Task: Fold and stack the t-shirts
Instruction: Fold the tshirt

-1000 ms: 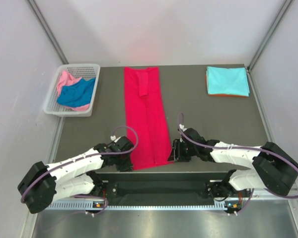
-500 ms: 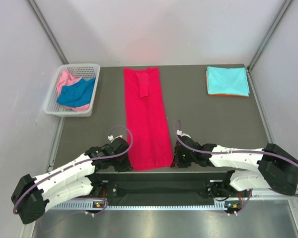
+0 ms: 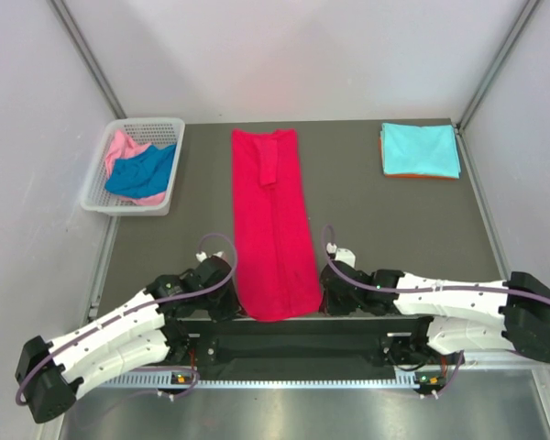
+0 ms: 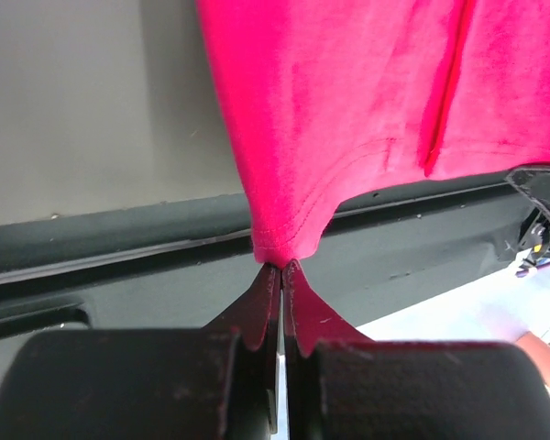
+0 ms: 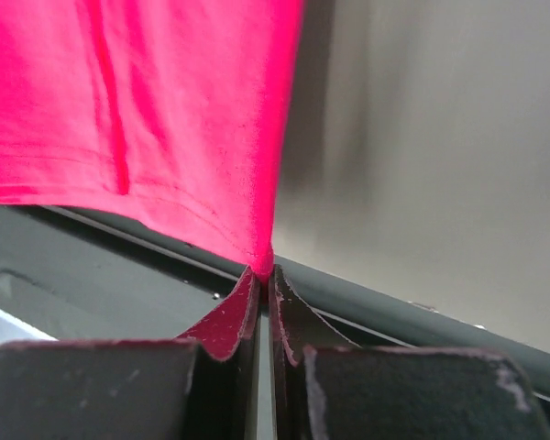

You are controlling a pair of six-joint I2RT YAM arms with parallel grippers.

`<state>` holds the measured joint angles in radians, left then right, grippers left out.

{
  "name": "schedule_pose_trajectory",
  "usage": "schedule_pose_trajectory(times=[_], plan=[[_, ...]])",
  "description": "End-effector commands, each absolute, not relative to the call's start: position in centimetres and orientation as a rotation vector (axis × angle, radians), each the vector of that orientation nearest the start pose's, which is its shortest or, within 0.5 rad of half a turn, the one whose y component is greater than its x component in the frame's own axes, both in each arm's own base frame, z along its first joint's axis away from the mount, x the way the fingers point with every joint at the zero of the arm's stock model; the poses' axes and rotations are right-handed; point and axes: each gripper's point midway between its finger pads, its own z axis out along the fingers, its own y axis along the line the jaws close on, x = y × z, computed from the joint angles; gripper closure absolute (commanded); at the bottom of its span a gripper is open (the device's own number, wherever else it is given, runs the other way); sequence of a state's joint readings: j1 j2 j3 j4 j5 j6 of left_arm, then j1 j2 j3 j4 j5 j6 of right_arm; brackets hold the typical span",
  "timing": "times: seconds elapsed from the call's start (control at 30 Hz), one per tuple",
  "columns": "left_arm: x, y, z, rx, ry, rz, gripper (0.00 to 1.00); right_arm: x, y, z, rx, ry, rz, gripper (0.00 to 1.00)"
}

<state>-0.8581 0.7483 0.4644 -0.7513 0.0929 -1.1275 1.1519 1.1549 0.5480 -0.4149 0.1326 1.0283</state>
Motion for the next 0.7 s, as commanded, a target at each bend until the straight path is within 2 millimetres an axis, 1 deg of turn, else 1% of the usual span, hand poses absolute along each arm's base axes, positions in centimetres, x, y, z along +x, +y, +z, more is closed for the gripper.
schedule_pose_trajectory(times=[0.0,0.03,0.07,0.1,0.13,0.17,0.2,0.23,0.27,0.3,0.33,0.37,0.4,0.43,0.47,0.5,0.53,0.57,0.6,0.63,0.67], plan=[[10.4,-19.7,8.2,-0.329,2.72,-0.807,1.0,11.6,25.4,7.0,-0.178,2.601,0.552,1.0],[11.1,-19.8,8.5,-0.326,2.692,-0.795,1.0,12.3,26.2,8.3,-0.19,2.569,0.56,1.0],[11.6,-19.9,8.5,-0.331,2.69,-0.77,1.0,12.8,26.4,8.2,-0.205,2.573,0.526,1.0],[12.4,-20.3,9.4,-0.327,2.665,-0.779,1.0,13.1,26.3,8.4,-0.249,2.568,0.5,1.0],[13.3,-20.2,9.7,-0.32,2.65,-0.759,1.0,13.9,27.0,9.3,-0.256,2.548,0.507,1.0],[13.9,-20.2,9.3,-0.323,2.671,-0.714,1.0,14.6,27.1,9.0,-0.258,2.554,0.477,1.0],[14.8,-20.4,9.9,-0.323,2.657,-0.715,1.0,15.2,27.2,9.2,-0.309,2.539,0.459,1.0],[15.5,-20.3,9.9,-0.299,2.657,-0.692,1.0,16.1,27.9,10.3,-0.322,2.512,0.467,1.0],[16.6,-19.9,9.3,-0.337,2.679,-0.668,1.0,17.2,27.7,10.0,-0.315,2.517,0.429,1.0],[17.8,-20.0,9.7,-0.336,2.66,-0.687,1.0,18.1,27.7,10.2,-0.35,2.502,0.411,1.0],[20.0,-19.1,10.1,-0.345,2.618,-0.683,1.0,19.0,28.3,10.9,-0.363,2.491,0.435,1.0],[20.9,-18.9,9.6,-0.351,2.639,-0.678,1.0,20.5,27.8,10.5,-0.377,2.496,0.398,1.0],[22.3,-18.9,10.3,-0.352,2.61,-0.697,1.0,21.6,28.3,11.5,-0.384,2.475,0.408,1.0],[24.4,-18.3,10.8,-0.366,2.562,-0.714,1.0,22.4,28.4,11.8,-0.391,2.465,0.402,1.0],[25.4,-18.2,10.0,-0.374,2.581,-0.714,1.0,23.8,28.0,11.5,-0.381,2.469,0.37,1.0],[26.8,-18.6,11.0,-0.361,2.562,-0.752,1.0,25.1,28.4,12.8,-0.406,2.434,0.368,1.0],[28.1,-18.1,11.2,-0.37,2.554,-0.74,1.0,26.2,28.2,12.9,-0.396,2.427,0.342,1.0],[29.0,-18.0,10.2,-0.383,2.588,-0.715,1.0,27.8,27.4,12.1,-0.361,2.445,0.295,1.0],[30.8,-18.4,11.7,-0.364,2.555,-0.747,1.0,29.3,27.7,13.1,-0.364,2.421,0.299,1.0],[32.0,-18.1,11.9,-0.365,2.545,-0.73,1.0,30.1,28.0,13.1,-0.381,2.427,0.317,1.0],[33.2,-18.1,11.2,-0.381,2.555,-0.714,1.0,31.5,27.5,12.4,-0.388,2.436,0.278,1.0]])
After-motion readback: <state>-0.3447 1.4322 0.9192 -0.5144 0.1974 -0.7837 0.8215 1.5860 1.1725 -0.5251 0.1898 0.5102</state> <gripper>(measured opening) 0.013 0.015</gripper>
